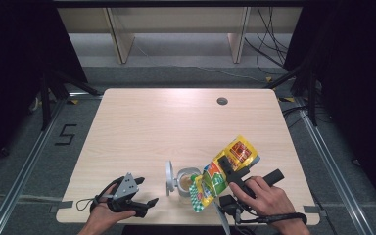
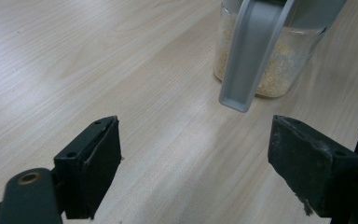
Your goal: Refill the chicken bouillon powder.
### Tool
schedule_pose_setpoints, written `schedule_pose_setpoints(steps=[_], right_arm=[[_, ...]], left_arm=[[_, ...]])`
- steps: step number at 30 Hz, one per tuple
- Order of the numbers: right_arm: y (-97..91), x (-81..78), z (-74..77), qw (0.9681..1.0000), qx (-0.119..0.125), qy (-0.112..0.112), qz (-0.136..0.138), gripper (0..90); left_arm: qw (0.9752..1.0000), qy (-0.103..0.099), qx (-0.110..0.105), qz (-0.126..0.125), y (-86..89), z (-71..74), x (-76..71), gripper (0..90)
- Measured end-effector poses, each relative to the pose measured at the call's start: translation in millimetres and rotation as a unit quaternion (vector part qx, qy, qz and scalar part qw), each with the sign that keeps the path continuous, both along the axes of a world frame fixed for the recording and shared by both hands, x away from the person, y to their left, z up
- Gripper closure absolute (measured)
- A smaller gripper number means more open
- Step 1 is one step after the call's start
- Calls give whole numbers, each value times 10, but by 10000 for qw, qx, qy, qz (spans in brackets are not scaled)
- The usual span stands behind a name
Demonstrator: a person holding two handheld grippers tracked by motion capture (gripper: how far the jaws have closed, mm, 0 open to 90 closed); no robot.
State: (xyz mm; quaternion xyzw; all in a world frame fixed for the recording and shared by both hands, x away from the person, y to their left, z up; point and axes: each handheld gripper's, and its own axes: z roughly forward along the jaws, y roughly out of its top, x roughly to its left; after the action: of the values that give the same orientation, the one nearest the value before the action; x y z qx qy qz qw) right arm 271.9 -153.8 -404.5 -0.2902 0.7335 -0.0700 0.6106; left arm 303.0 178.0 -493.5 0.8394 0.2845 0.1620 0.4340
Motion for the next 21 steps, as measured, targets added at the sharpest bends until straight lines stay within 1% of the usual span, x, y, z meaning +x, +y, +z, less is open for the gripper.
schedule_pose_setpoints(steps=[2,4,5,6,8,11,12,13,14,15,16,17,18,19,20,21], right_arm=[[6,-1,-1,10000,-28,16,33,505],[12,3,-9,10000,-23,28,36,505],[17,2,-11,10000,-52,18,33,505],[18,1,-16,10000,-44,25,26,505],[19,2,-20,10000,-34,28,53,505],[21,1,-21,10000,-36,26,49,506],[-2,3,-44,9999,141,79,16,506],[22,2,-13,10000,-64,30,67,506],[27,7,-8,9999,-111,17,87,507],[15,6,-19,10000,-38,22,34,507],[-8,8,-39,9999,130,79,-16,507],[4,5,-10,10000,-14,36,35,507],[-1,6,-6,10000,-5,24,27,507],[-9,0,-24,9999,138,39,-90,507],[-11,-2,-24,9999,118,30,-110,507],[-15,-4,-23,9999,122,47,-111,507]], left_arm=[[10000,-2,0,-4,1,-1,-1,168],[10000,-34,74,-57,13,6,8,168],[10000,-8,56,-31,10,4,5,168],[9999,-42,76,-61,12,7,9,168],[10000,-7,54,-30,9,5,3,168],[9999,-73,105,-86,16,9,12,168],[9999,-70,107,-91,17,9,12,168],[9999,-70,109,-87,17,11,13,168],[10000,-12,57,-23,11,6,4,168],[10000,-17,60,-24,11,6,4,168],[9999,-48,90,-70,13,7,8,168],[10000,-12,58,-31,9,2,2,168],[10000,29,35,-40,8,1,4,168],[10000,29,35,-40,8,1,4,168],[9999,18,75,-87,11,6,9,168],[10000,38,23,-35,5,0,1,168]])
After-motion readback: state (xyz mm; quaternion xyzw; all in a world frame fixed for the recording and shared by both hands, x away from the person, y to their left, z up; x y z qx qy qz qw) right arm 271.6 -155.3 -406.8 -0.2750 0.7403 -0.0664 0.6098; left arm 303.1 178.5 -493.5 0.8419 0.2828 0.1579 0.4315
